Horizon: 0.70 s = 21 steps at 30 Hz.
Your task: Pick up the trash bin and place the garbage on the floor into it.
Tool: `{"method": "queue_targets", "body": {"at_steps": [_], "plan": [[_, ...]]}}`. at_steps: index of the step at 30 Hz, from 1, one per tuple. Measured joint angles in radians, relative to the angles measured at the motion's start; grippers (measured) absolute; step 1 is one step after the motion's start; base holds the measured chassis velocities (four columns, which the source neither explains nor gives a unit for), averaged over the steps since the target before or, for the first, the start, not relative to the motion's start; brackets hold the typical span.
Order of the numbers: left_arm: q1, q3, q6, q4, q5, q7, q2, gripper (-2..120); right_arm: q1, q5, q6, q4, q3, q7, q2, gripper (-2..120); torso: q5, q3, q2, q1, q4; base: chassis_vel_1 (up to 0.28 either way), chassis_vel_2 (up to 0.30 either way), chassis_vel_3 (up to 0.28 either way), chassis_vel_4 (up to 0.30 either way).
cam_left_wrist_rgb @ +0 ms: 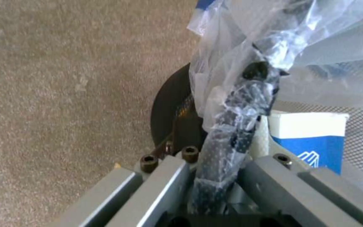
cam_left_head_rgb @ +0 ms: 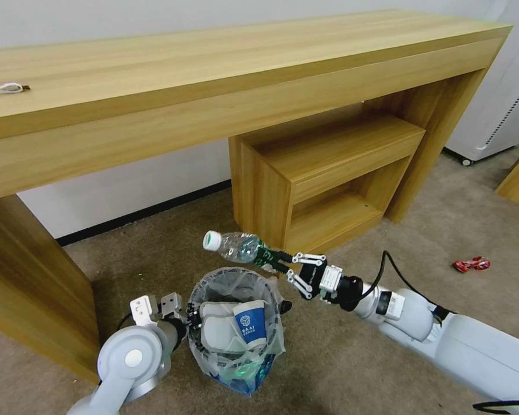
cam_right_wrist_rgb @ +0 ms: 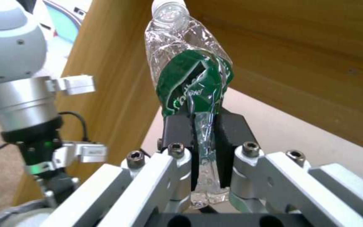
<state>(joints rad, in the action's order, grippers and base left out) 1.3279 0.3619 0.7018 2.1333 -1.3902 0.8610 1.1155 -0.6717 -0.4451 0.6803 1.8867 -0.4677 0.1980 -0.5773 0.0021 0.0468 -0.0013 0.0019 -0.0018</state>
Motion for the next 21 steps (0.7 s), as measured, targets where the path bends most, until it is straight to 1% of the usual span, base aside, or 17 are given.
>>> {"method": "queue_targets", "body": {"at_steps": [5, 13, 21], "plan": [[-0.002, 0.015, 0.0, 0.015, -0.025, 0.012, -0.009, 0, 0.036, -0.007, -0.002, -0.006, -0.06, -0.004, -0.015, 7, 0.0001, 0.0, 0.0, 0.0, 0.0001, 0.0, 0.0, 0.0, 0.0], [-0.019, 0.026, -0.002, 0.019, -0.055, 0.02, -0.03, 0, 0.072, -0.012, -0.002, -0.014, -0.141, -0.008, -0.022, 7, 0.0001, 0.0, 0.0, 0.0, 0.0, 0.0, 0.0, 0.0, 0.0], [-0.022, 0.029, -0.003, 0.019, -0.062, 0.021, -0.039, 0, 0.08, -0.003, -0.002, -0.02, -0.173, -0.01, -0.025, 7, 0.0001, 0.0, 0.0, 0.0, 0.0, 0.0, 0.0, 0.0, 0.0]]}}
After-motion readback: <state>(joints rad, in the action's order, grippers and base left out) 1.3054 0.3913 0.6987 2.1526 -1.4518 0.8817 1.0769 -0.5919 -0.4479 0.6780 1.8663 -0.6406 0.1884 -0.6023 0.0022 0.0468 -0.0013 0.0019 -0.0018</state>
